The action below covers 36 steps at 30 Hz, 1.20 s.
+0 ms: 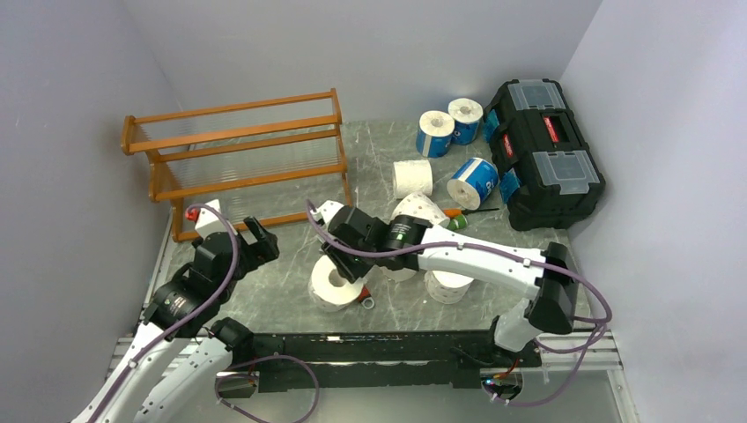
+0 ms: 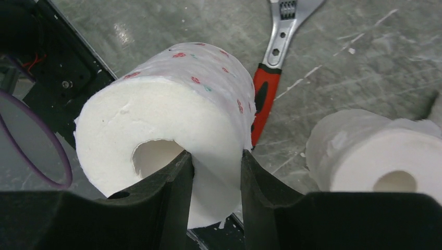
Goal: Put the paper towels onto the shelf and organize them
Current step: Pick up the paper towel from the center of the board.
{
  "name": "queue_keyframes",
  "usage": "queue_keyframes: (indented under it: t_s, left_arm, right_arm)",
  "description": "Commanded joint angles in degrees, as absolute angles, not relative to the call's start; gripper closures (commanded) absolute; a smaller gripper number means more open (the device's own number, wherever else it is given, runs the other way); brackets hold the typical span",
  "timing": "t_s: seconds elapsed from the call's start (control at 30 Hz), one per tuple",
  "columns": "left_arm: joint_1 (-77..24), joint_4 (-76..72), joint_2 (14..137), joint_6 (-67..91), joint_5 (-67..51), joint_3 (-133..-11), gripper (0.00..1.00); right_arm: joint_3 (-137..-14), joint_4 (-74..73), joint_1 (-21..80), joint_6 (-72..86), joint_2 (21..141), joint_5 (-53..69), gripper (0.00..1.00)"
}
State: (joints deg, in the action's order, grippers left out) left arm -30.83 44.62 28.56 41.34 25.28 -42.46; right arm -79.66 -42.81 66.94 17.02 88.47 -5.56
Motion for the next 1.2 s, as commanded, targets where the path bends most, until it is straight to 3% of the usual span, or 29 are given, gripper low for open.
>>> queue_keyframes:
  t_s: [0.0,0.4,0.67,0.8,1.0,1.17]
  left_arm:
    - [-31.02,48.93,26.77,47.11,32.09,-44.39,0.01]
    - [-31.00,49.82,23.41,49.30,34.19,-42.15,0.01]
    - [-30.99,49.75,23.03,49.65,34.04,-41.42,0.01]
    - [-30.98,49.67,23.25,49.66,33.93,-41.22,0.01]
    - [-30.94,49.05,23.30,48.97,33.67,-41.30,0.01]
    - [-30.98,47.37,23.86,47.66,32.76,-41.40,0.01]
  right_arm:
    - [-83.20,-37.75,67.98,16.66,91.50,-2.35,0.63]
    - [-88.47,-39.47,68.74,16.69,100.60,-3.74,0.60]
    - [-87.72,-38.93,68.73,17.39,102.21,-3.36,0.52]
    - [-87.60,-38.89,68.73,17.62,102.37,-3.25,0.45]
    - [-88.30,-39.87,68.69,18.10,99.63,-5.44,0.26]
    - [-88.77,-42.02,67.95,18.57,95.27,-9.59,0.16]
